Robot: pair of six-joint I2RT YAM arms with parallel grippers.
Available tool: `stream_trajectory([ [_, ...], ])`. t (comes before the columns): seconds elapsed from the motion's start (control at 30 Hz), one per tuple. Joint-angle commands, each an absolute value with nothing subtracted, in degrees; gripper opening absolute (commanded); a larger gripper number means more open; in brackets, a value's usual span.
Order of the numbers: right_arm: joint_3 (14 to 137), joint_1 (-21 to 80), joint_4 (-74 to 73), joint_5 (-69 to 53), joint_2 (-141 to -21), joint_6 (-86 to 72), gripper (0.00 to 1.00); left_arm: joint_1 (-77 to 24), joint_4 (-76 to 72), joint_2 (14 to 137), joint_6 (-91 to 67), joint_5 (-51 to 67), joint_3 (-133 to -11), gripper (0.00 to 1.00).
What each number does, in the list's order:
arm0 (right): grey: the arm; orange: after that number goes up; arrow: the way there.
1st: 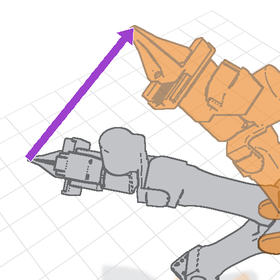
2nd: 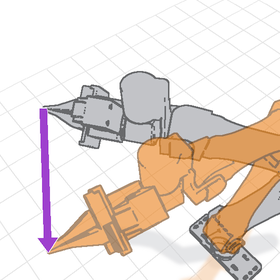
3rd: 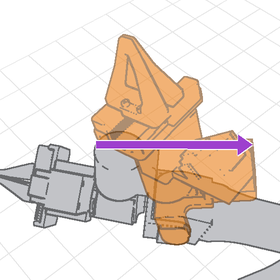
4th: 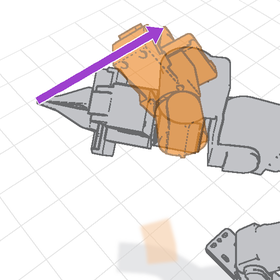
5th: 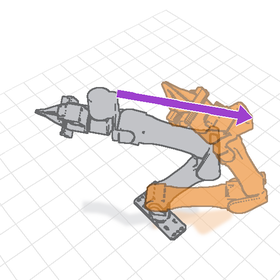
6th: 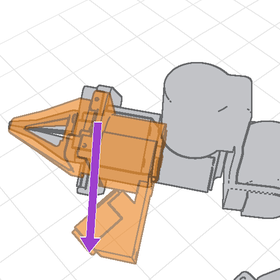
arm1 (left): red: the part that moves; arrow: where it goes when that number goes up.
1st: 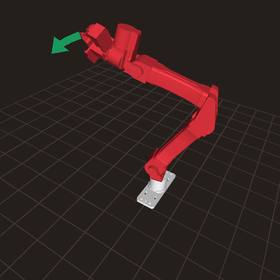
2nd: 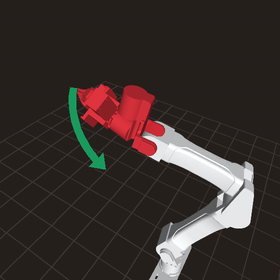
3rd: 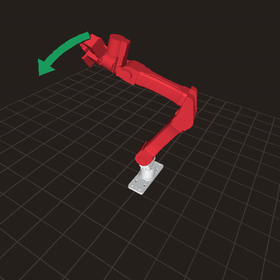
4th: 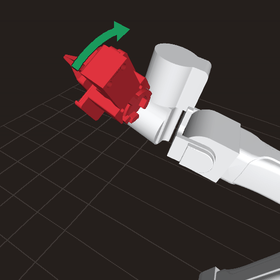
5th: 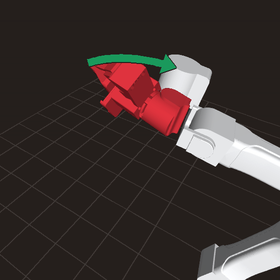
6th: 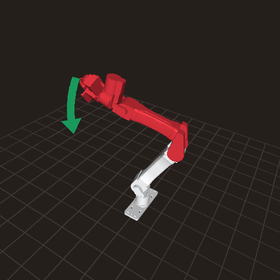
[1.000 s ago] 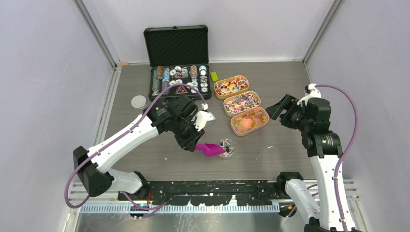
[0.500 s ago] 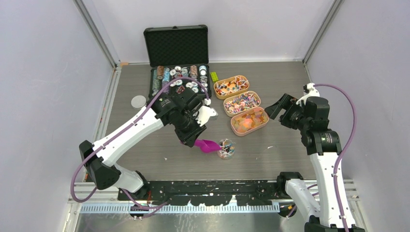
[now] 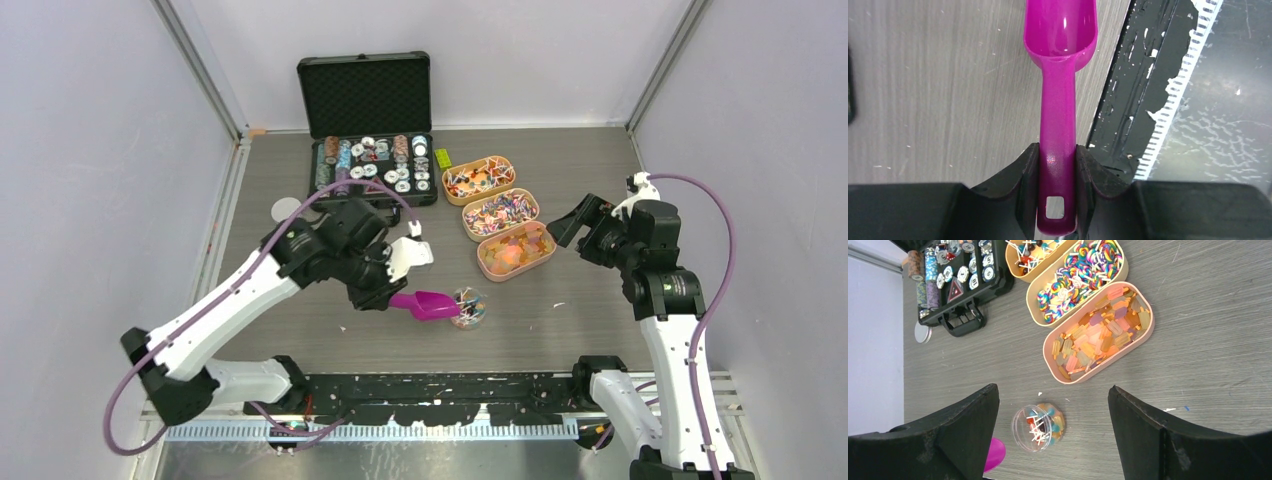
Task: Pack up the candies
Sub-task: Place the fake candies in the packing bottle, then place the spatula at the center of the board.
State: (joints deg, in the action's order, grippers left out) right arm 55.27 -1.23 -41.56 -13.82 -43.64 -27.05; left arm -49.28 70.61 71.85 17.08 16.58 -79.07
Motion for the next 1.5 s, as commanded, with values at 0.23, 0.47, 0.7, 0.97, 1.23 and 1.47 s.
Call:
stream_trajectory([
  [0.23,54.33,-1.33,-38.21,-15.87,-42.73,-27.06,0.84,-49.48,55.75,60.84,31.31,14.79,-66.55,0.00],
  [0.47,53.05,-1.37,-37.41,-16.66,-41.48,-27.32,0.84,-47.68,45.39,57.55,31.55,7.75,-60.89,0.00],
  [0.7,52.50,-1.39,-35.53,-19.22,-41.50,-29.88,0.84,-35.47,33.94,62.07,29.87,15.78,-56.14,0.00],
  [0.97,52.86,-1.32,-35.43,-20.78,-40.30,-30.76,0.84,-32.11,22.06,73.11,29.47,19.20,-54.68,0.00],
  [1.23,52.95,-1.33,-36.52,-21.44,-38.86,-31.09,0.84,-29.03,14.36,78.07,30.31,20.10,-49.79,0.18],
  [1.47,52.60,-1.32,-35.90,-21.46,-39.35,-31.04,0.84,-27.13,14.78,81.99,31.60,18.59,-49.60,0.36],
])
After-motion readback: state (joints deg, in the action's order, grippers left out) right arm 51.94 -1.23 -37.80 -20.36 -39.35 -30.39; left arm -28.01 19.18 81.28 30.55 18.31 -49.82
